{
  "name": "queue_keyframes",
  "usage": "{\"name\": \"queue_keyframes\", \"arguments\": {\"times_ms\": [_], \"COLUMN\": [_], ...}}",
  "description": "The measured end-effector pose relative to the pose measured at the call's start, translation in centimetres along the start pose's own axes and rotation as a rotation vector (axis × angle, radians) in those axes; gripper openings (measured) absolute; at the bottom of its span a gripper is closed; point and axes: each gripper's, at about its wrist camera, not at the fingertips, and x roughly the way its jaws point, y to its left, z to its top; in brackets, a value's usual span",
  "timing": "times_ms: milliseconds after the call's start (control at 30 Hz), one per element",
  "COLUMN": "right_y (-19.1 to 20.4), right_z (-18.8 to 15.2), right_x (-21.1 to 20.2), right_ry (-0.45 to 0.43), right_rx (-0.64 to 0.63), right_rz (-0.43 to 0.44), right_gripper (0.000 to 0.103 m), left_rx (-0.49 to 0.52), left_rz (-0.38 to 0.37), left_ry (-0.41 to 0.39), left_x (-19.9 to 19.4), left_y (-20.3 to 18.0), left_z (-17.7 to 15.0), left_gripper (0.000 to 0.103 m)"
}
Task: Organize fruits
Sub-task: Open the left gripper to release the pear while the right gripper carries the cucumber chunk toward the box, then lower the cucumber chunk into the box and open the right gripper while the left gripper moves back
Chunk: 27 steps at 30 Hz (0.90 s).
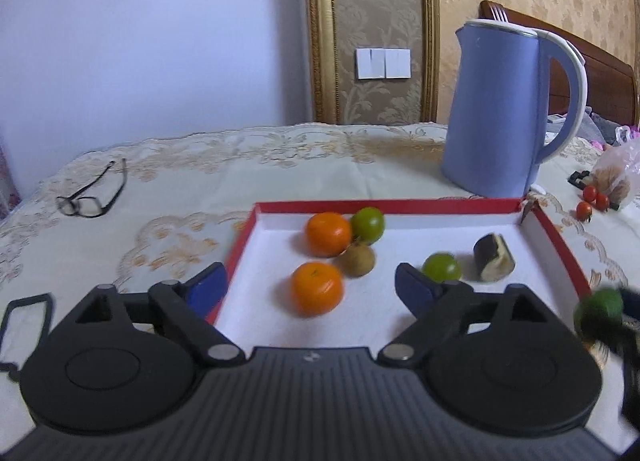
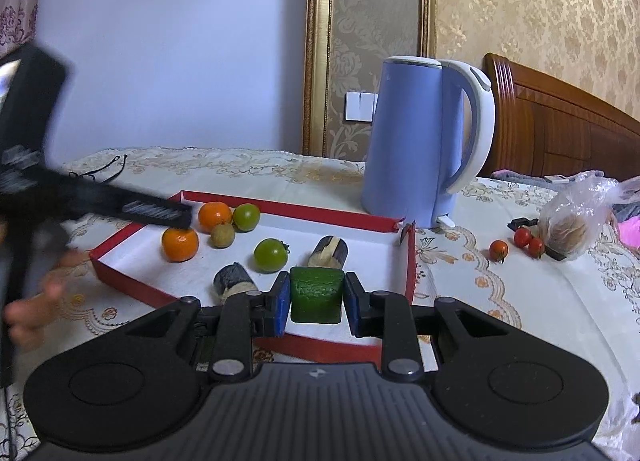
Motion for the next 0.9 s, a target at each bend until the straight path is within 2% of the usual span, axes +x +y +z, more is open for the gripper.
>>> {"name": "queue_keyframes", "arguments": {"times_ms": [67, 233, 467, 600, 900], "right_y": [-0.1, -0.8, -2.1, -2.8, -3.6], "right_z": [0.4, 1.3, 2.0, 2.3, 2.9], "right_x": [0.6, 2.8, 6.1, 7.9, 11.2], "right_ry": [0.001, 0.014, 0.047, 0.066, 0.102], "right_rx": [-0.004, 0.005, 0.041, 0.059, 0.079], "right_rz": [-0.002, -0.024, -0.051, -0.071, -0.118], "right_gripper": [0.028, 0.028, 0.028, 0.028, 0.028], "left_rx": [-0.013, -0.024, 0.050, 0.039, 0.041], "left_rz": [-0.005, -0.020, -0.022, -0.052, -0.061], "left_ry": [-0.007, -0.011, -0.028, -0.019, -0.007], "left_x": [-1.0, -3.0, -5.1, -5.6, -5.8], "left_y": [0.9, 2.1, 1.5, 1.3, 0.8], "left_z": [-0.8, -2.9, -5.7, -6.3, -7.0], "left_gripper": [0.096, 0.097, 0.098, 0.098, 0.099]}}
